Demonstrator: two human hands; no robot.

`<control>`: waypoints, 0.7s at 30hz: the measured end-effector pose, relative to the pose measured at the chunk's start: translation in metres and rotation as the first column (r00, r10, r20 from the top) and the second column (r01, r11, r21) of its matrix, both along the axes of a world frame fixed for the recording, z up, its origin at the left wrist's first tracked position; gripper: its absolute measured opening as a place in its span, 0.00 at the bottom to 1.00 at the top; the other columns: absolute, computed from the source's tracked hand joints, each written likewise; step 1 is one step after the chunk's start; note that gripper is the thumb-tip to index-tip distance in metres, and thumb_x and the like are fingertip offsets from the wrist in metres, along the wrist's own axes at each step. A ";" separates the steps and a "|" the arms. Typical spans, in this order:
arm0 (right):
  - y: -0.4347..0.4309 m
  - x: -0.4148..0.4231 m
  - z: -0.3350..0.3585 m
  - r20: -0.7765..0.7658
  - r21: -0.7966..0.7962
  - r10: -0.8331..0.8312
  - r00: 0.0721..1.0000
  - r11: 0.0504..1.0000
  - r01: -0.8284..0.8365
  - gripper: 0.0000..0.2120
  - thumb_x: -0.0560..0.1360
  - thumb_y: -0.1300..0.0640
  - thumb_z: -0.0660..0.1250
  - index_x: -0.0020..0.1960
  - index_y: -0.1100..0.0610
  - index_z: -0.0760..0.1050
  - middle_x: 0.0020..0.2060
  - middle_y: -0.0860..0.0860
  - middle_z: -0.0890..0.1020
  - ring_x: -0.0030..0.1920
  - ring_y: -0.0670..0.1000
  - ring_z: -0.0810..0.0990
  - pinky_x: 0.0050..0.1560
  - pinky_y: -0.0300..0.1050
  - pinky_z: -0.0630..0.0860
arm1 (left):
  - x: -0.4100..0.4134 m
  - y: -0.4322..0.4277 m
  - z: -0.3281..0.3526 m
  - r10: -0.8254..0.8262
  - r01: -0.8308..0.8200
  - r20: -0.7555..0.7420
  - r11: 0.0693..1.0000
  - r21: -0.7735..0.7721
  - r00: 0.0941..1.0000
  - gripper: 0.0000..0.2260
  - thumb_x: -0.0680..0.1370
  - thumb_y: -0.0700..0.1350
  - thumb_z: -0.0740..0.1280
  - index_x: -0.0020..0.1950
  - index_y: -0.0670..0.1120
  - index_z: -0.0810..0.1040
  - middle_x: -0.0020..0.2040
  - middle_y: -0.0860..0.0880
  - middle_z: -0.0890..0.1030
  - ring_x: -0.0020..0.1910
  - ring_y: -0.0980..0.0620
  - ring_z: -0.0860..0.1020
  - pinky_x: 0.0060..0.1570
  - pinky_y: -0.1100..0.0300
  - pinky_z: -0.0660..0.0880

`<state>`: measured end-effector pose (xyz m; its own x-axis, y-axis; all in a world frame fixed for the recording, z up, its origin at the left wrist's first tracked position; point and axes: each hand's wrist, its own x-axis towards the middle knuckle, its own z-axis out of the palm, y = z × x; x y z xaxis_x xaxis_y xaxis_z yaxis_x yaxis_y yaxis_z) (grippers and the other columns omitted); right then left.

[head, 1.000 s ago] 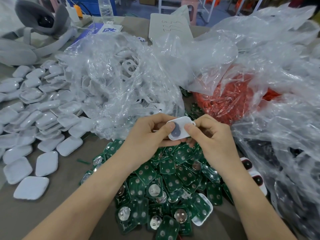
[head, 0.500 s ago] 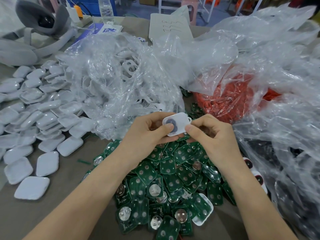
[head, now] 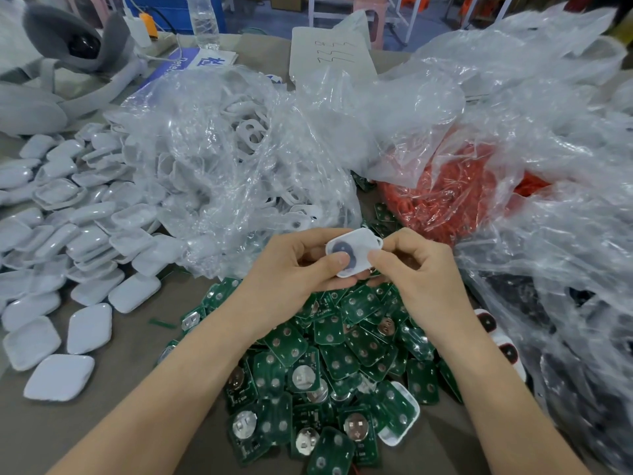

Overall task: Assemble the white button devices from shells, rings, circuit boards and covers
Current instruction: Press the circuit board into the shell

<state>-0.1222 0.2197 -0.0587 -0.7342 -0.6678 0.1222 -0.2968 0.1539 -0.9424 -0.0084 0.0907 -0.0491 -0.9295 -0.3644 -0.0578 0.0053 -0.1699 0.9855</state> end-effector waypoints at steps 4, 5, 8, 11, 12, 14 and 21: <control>0.001 -0.001 0.000 0.025 -0.002 0.012 1.000 1.000 -0.012 0.07 0.68 0.53 0.68 0.36 0.56 0.78 0.40 0.61 0.79 0.40 0.60 0.80 0.45 0.60 0.79 | 0.000 0.000 0.000 0.022 -0.022 0.001 1.000 0.006 1.000 0.12 0.78 0.33 0.65 0.56 0.47 0.81 0.49 0.43 0.85 0.48 0.50 0.84 0.45 0.65 0.80; 0.001 -0.001 0.000 0.026 -0.001 0.012 1.000 1.000 -0.012 0.07 0.68 0.53 0.68 0.36 0.56 0.79 0.40 0.61 0.79 0.40 0.60 0.80 0.45 0.60 0.79 | 0.000 0.000 -0.001 0.025 -0.025 0.004 1.000 0.004 1.000 0.12 0.78 0.33 0.65 0.56 0.47 0.81 0.49 0.43 0.85 0.48 0.50 0.84 0.45 0.64 0.80; 0.001 0.000 0.000 0.025 0.004 0.006 1.000 1.000 -0.006 0.07 0.68 0.54 0.68 0.35 0.57 0.79 0.40 0.61 0.79 0.42 0.62 0.79 0.46 0.61 0.78 | -0.001 -0.001 -0.002 0.016 -0.016 0.011 1.000 -0.020 1.000 0.13 0.77 0.32 0.66 0.55 0.48 0.81 0.48 0.45 0.86 0.47 0.50 0.85 0.45 0.63 0.80; 0.000 0.001 0.002 0.032 0.002 0.004 0.999 1.000 -0.004 0.07 0.68 0.54 0.68 0.34 0.56 0.78 0.39 0.61 0.79 0.41 0.61 0.79 0.45 0.59 0.79 | -0.001 -0.002 -0.004 0.006 -0.005 0.016 1.000 -0.031 1.000 0.14 0.76 0.30 0.68 0.54 0.48 0.82 0.46 0.49 0.86 0.45 0.51 0.85 0.44 0.63 0.80; 0.000 0.002 0.002 0.035 0.000 0.005 0.999 1.000 -0.005 0.07 0.69 0.55 0.69 0.33 0.55 0.78 0.39 0.61 0.79 0.40 0.61 0.79 0.44 0.58 0.79 | -0.001 -0.002 -0.004 0.003 -0.002 0.020 0.999 -0.035 1.000 0.15 0.75 0.30 0.68 0.53 0.49 0.82 0.46 0.49 0.86 0.45 0.52 0.85 0.44 0.63 0.80; 0.001 0.002 0.002 0.027 -0.005 0.008 1.000 1.000 -0.008 0.09 0.72 0.58 0.70 0.33 0.55 0.78 0.39 0.61 0.78 0.39 0.60 0.79 0.44 0.57 0.79 | 0.000 -0.002 -0.004 -0.007 0.008 0.029 0.999 -0.046 1.000 0.15 0.75 0.30 0.69 0.53 0.49 0.82 0.46 0.49 0.86 0.44 0.51 0.85 0.44 0.63 0.80; 0.001 0.001 0.002 -0.020 0.003 -0.002 1.000 1.000 0.002 0.07 0.69 0.53 0.68 0.34 0.54 0.79 0.38 0.57 0.78 0.40 0.60 0.78 0.47 0.62 0.76 | 0.000 -0.004 -0.004 -0.005 0.004 0.027 1.000 0.030 1.000 0.12 0.74 0.36 0.71 0.53 0.50 0.83 0.49 0.46 0.86 0.47 0.49 0.85 0.46 0.62 0.80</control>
<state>-0.1217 0.2205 -0.0572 -0.7328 -0.6669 0.1350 -0.3155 0.1573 -0.9358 -0.0084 0.0864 -0.0527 -0.9291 -0.3577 -0.0939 -0.0223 -0.1994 0.9797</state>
